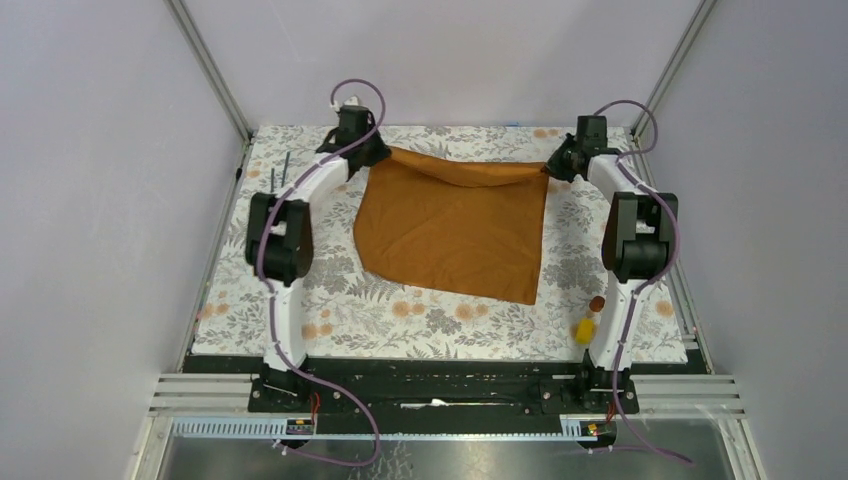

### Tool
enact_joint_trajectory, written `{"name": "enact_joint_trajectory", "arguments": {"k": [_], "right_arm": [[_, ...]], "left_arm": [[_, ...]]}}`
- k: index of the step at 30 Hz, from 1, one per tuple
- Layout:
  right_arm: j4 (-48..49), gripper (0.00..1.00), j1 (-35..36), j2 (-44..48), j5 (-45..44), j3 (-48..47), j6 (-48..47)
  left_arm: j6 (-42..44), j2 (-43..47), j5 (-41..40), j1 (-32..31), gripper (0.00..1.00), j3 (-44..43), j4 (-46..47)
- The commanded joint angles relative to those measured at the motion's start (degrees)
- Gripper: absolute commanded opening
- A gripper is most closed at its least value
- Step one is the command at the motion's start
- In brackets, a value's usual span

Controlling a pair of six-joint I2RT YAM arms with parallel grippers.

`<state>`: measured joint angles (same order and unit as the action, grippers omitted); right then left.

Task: Fold the napkin into a case and place the utensils inside
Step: Fold and flatten the napkin at the center of the board.

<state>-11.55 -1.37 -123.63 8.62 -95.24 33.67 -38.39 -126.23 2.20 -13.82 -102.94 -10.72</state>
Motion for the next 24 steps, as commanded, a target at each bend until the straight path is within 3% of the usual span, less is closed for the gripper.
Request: {"name": "enact_joint_trajectory", "arguments": {"k": [1, 7, 12, 19, 24], "right_arm": [[-1.47, 0.00, -1.09, 18.55, 3.90, 4.03, -0.84], [-3.71, 0.00, -1.09, 44.12, 4.06, 13.31, -1.89], [-1.00, 0.00, -1.09, 62.94, 7.22, 17.75, -1.48], [4.01, 0.00, -1.10, 75.42, 12.38, 16.72, 0.02], [5.42, 0.00, -1.09, 78.61, 9.65, 16.82, 1.07]], "left_arm": [[0.71, 21.48, -3.89, -0.06, 0.00, 4.42, 4.64], [0.65, 45.61, -7.73, -0.22, 0.00, 10.53, 3.77], [1.83, 60.62, -10.04, -0.50, 0.00, 12.86, 4.33], [1.00, 72.49, -8.21, -0.50, 0.00, 13.59, 4.23], [-0.41, 74.30, -8.37, -0.50, 0.00, 15.90, 6.45]]}}
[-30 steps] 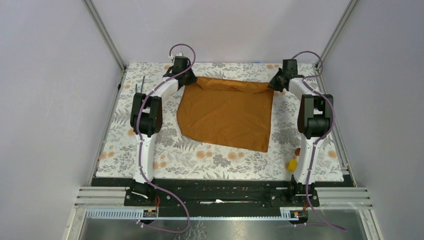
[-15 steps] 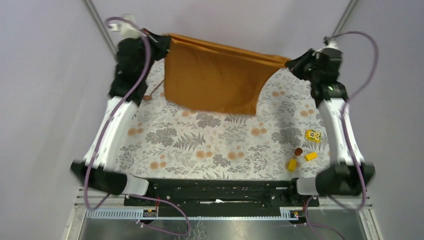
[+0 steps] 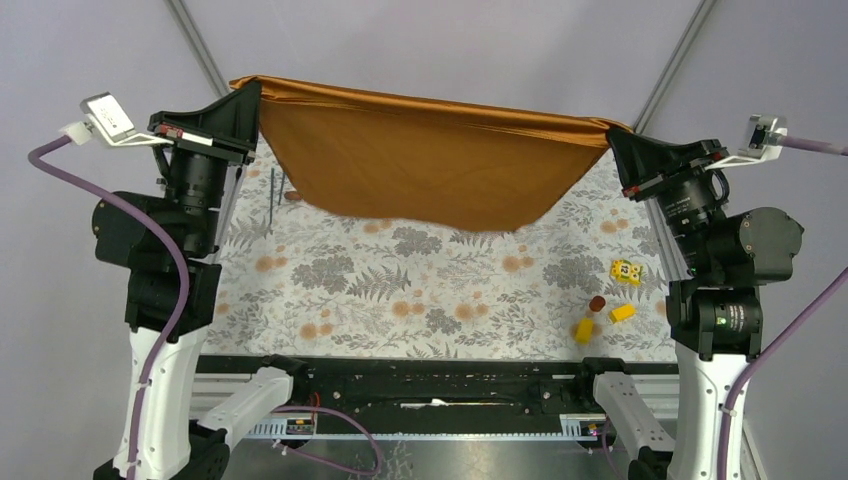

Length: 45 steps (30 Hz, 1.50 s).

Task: Fold the napkin into a case and place the utensils inside
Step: Fold and flatten the napkin at the center of the board.

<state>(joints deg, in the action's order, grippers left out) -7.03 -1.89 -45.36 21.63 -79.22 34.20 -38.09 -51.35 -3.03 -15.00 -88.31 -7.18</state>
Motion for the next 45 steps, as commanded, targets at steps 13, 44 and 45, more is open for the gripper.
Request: {"name": "enact_joint_trajectory", "arguments": {"k": [13, 44, 45], "right_arm": [[1.21, 0.00, -0.57, -22.68, -25.69, 7.47, 1.17], [-11.42, 0.00, -3.95, -66.54, -14.65, -10.75, -7.06], [-12.51, 0.00, -4.64, -65.42, -14.97, -9.81, -7.62]], "left_arm": [[-1.43, -28.18, -8.98, 0.70, 0.00, 6.15, 10.90], [-11.78, -64.98, 12.27, 2.58, 0.00, 1.67, 6.75], [-13.69, -63.68, 12.19, 2.53, 0.00, 3.27, 4.30]]}}
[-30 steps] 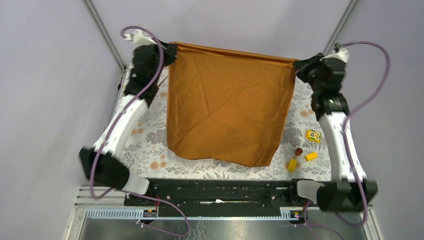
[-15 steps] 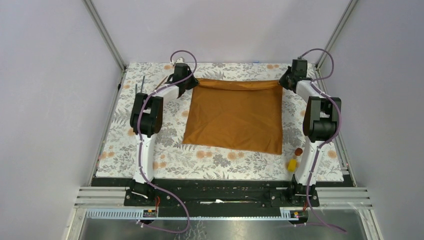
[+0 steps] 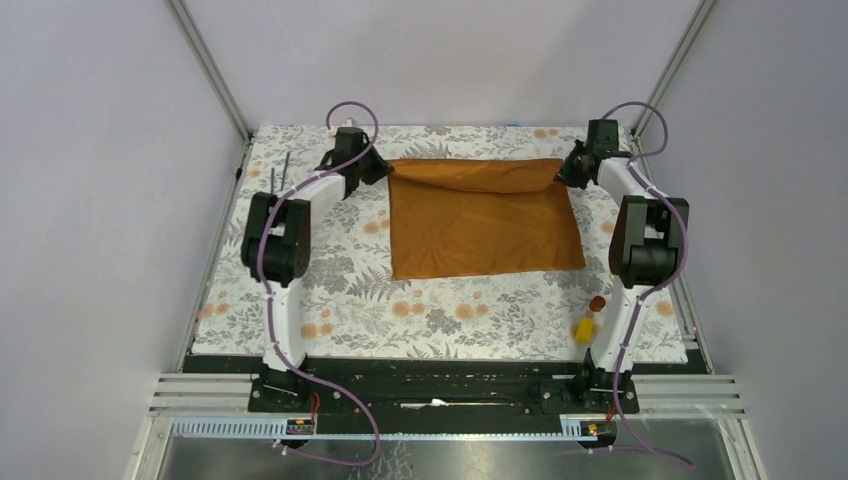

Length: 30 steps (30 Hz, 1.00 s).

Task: Fold the napkin into a case and place the utensils inside
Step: Fold and flatten the napkin at the center of the board.

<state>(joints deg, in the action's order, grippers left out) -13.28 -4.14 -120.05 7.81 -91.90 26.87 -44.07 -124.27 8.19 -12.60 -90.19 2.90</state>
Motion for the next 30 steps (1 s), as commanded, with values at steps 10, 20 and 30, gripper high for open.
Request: {"name": "enact_joint_trajectory", "arguments": {"k": [10, 20, 30], "right_arm": [[-11.64, 0.00, -5.28, 13.10, -2.34, 10.04, -1.13], [-11.03, 0.00, -5.70, 18.83, -3.10, 20.28, -0.24], [-16.03, 0.00, -5.70, 27.00, -7.52, 23.10, -1.78]], "left_arm": [[-16.47, 18.70, 12.75, -2.85, 0.00, 24.86, -5.70], [-13.16, 24.95, 12.05, -5.72, 0.00, 35.54, -7.05], [-8.96, 34.07, 7.89, -9.59, 0.00, 34.32, -16.21]]}}
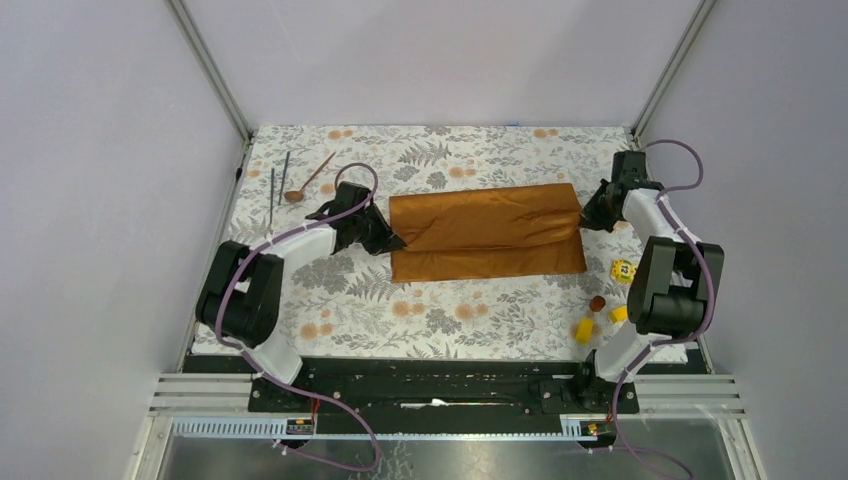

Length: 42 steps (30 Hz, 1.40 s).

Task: Fold the napkin into a case and place the utensils inside
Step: Fold and flatten the napkin at the center of the board.

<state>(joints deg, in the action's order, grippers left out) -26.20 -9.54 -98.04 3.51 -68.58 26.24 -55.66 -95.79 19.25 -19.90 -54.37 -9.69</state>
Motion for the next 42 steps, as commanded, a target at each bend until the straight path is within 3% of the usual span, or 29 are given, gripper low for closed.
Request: {"name": "enact_joint_trajectory", "arguments": {"k": [1, 9, 20, 24, 42], "right_arm": [[-3.09, 0.00, -0.30, 5.53, -4.77, 0.66, -1.16], [-0.50, 0.00, -0.30, 3.05, -5.68, 5.23, -1.24], [1.85, 0.00, -0.30, 2.64, -6.22, 8.42, -0.70], [1.80, 0.08, -0.30, 4.78, -7.17, 9.15, -0.87], [2.12, 0.09, -0.30, 2.95, -7.59, 10.01, -0.71]], "left_arm": [[2.38, 6.19, -3.31, -2.82, 0.00, -0.67, -3.97], [1.43, 4.11, -2.81, -4.09, 0.00, 5.85, -1.20], [2.57, 2.18, -5.40, -4.02, 0.00, 6.29, -2.00], [3.25, 2.37, -5.01, -4.09, 0.00, 6.37, -2.16], [3.84, 3.33, -3.21, -4.22, 0.00, 7.40, -5.29]]}}
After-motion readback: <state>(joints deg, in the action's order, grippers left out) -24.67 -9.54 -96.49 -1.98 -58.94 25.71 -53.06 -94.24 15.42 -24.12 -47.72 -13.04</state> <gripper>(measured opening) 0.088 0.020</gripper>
